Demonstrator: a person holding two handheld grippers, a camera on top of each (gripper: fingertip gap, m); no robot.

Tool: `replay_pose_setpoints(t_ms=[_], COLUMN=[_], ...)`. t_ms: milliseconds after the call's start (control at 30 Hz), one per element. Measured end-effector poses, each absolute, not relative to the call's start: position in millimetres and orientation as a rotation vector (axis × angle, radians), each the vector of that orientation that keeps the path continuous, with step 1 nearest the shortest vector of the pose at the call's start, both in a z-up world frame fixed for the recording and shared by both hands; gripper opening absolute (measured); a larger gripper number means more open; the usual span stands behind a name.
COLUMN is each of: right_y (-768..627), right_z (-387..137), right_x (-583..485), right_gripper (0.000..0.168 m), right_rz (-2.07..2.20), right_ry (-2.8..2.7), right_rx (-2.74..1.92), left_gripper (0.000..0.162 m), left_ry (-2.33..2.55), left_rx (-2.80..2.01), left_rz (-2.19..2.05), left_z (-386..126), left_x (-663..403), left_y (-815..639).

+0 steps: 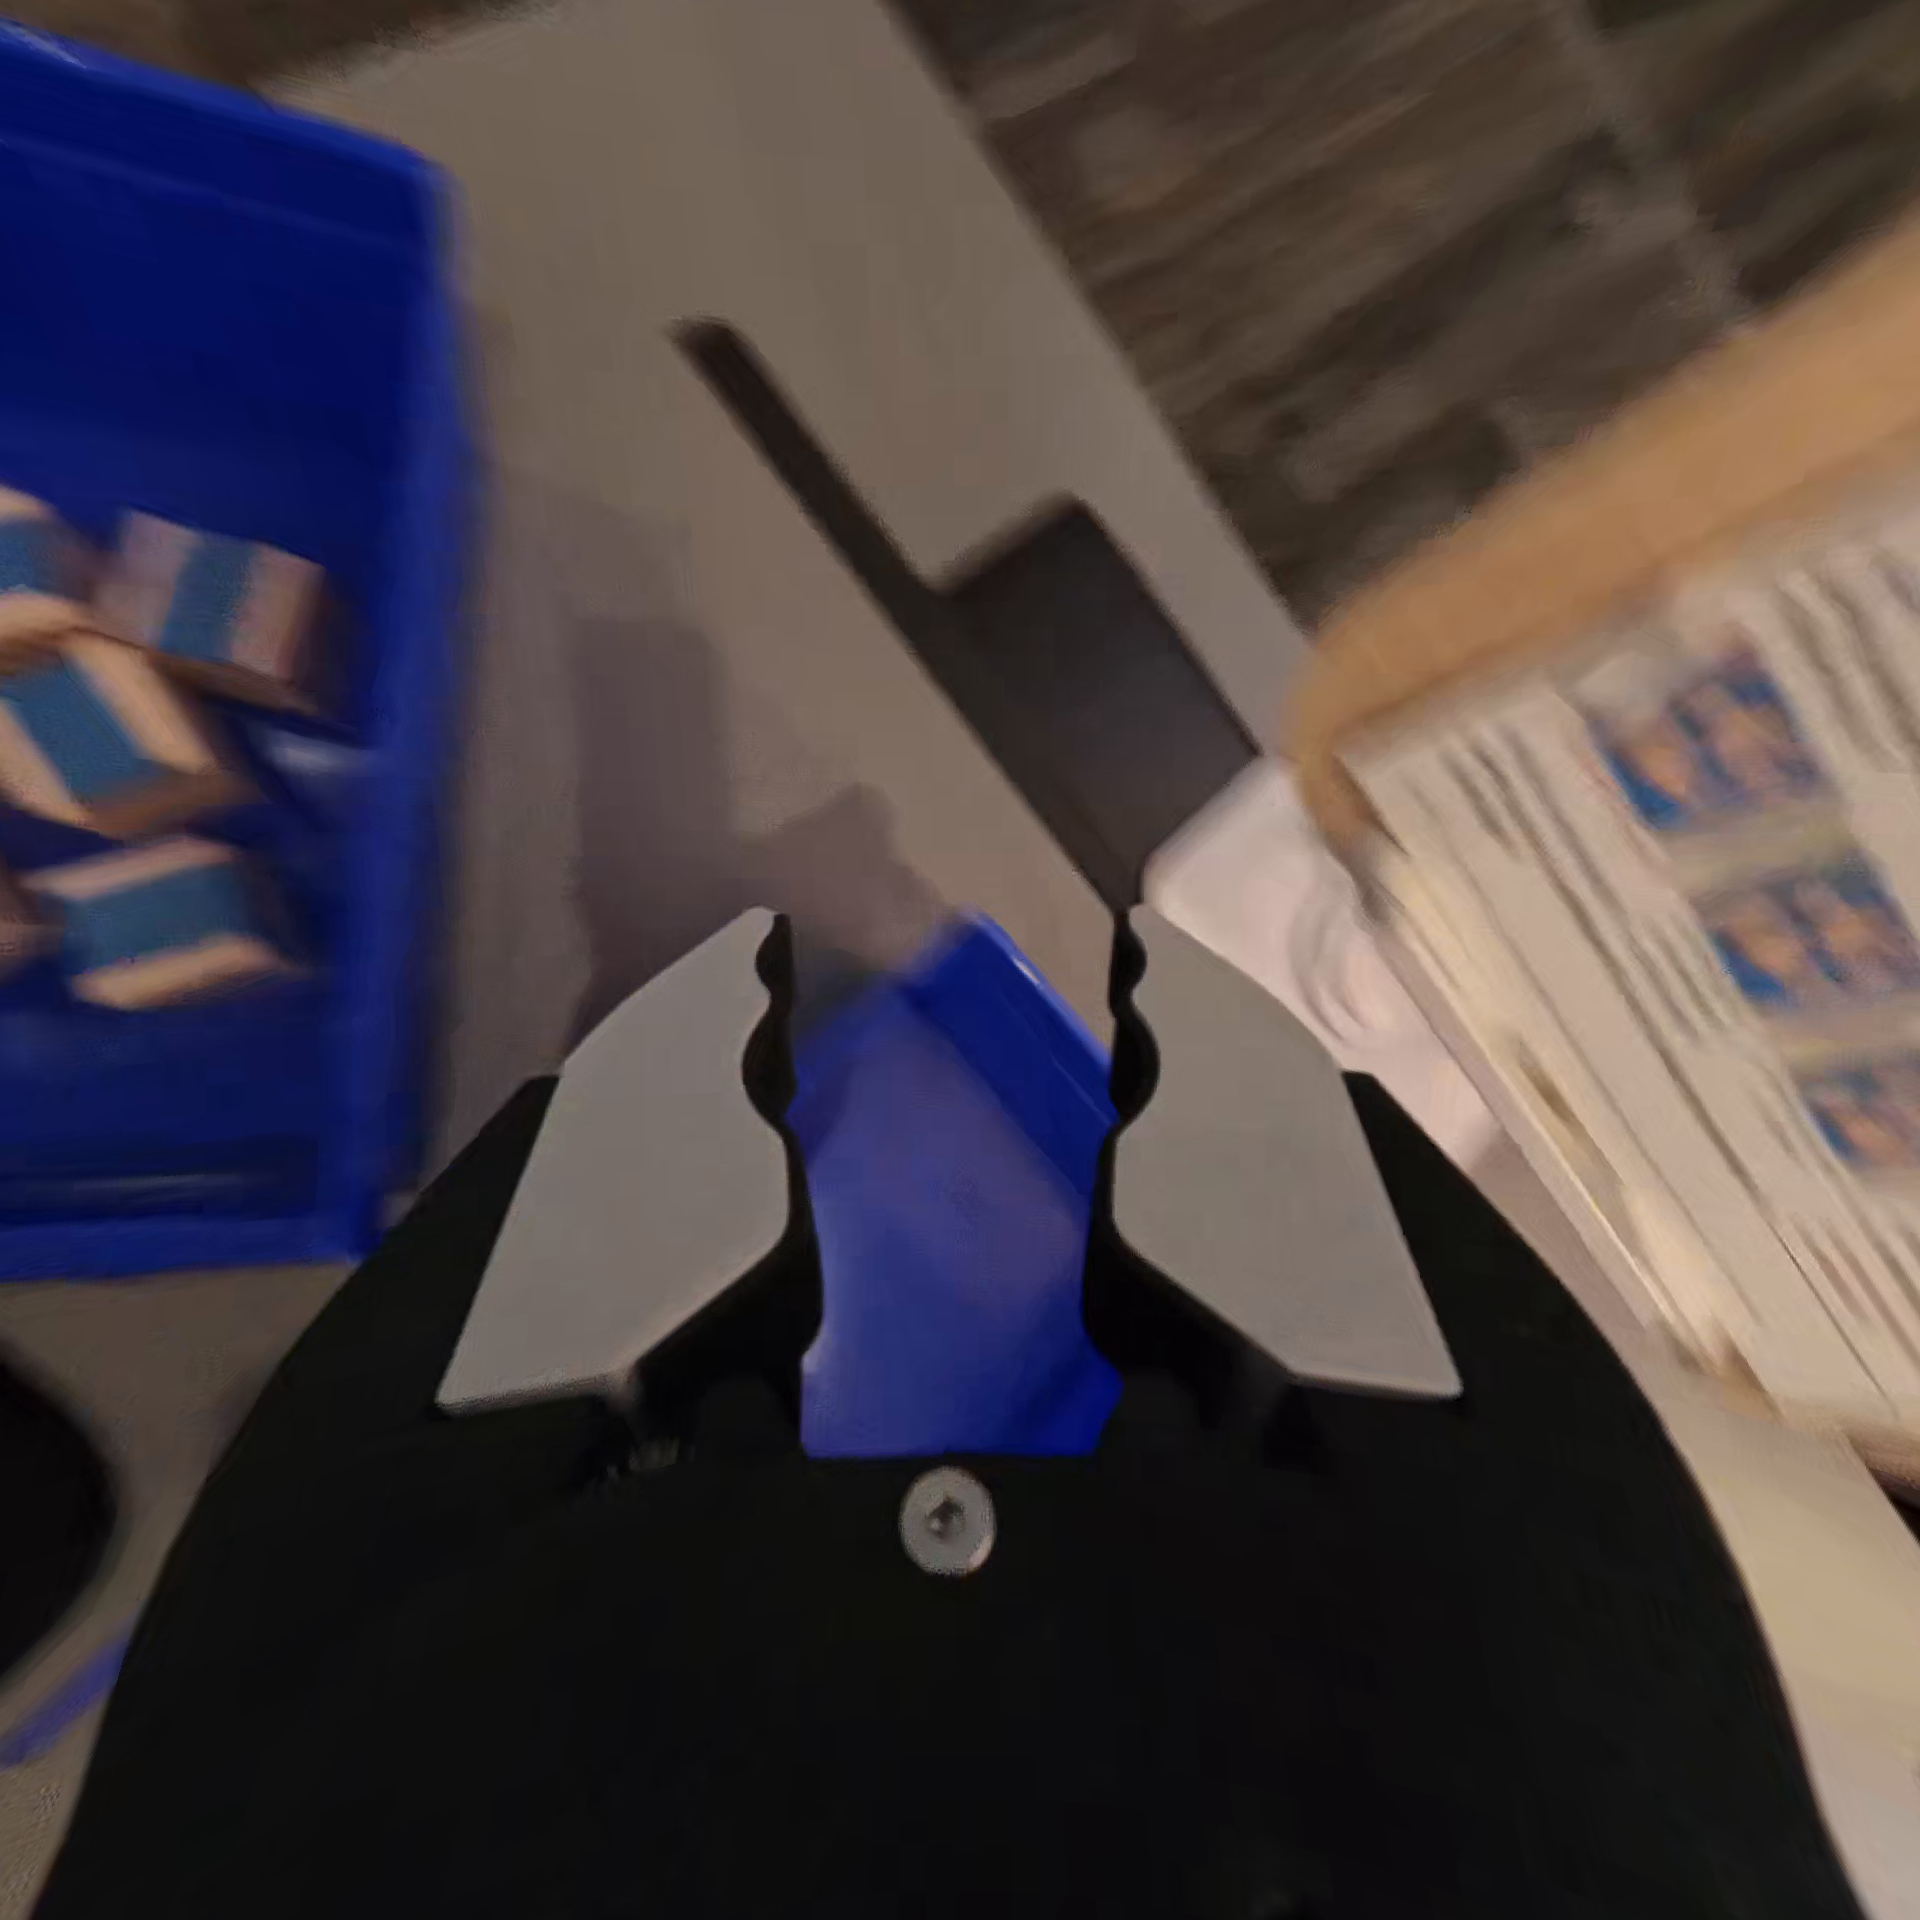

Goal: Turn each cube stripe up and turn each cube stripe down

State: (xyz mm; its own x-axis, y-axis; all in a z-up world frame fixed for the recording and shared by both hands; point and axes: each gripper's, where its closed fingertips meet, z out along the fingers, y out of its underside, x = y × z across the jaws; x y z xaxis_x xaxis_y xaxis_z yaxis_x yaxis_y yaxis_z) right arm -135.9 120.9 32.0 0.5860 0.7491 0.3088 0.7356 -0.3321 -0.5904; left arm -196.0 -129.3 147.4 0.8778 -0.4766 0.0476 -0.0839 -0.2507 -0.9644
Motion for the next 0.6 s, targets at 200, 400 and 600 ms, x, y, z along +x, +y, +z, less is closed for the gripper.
replay_pose_setpoints(t_ms=[200, 400, 600], right_y=[97.8, 58.8, 70.6], right_z=[-34.5, -113.9, -118.6], right_x=[61.2, 93.2, 115.5], right_gripper=[0.1, 0.069, 0.009], right_rz=[-0.166, -0.017, 0.323], right_ry=[-0.816, -0.963, -0.897], right_rx=[-2.485, -2.802, -2.874], left_gripper=[0.021, 0.027, 0.03], left_ry=[0.417, 0.484, 0.538], left_rx=[-1.8, -1.878, -1.977], left_rz=[-0.383, -0.222, -0.04], left_z=[152.2, 142.7, 124.0], left_x=[-180.8, -150.7, -126.2], left_y=[-122.5, -106.4, -87.7])
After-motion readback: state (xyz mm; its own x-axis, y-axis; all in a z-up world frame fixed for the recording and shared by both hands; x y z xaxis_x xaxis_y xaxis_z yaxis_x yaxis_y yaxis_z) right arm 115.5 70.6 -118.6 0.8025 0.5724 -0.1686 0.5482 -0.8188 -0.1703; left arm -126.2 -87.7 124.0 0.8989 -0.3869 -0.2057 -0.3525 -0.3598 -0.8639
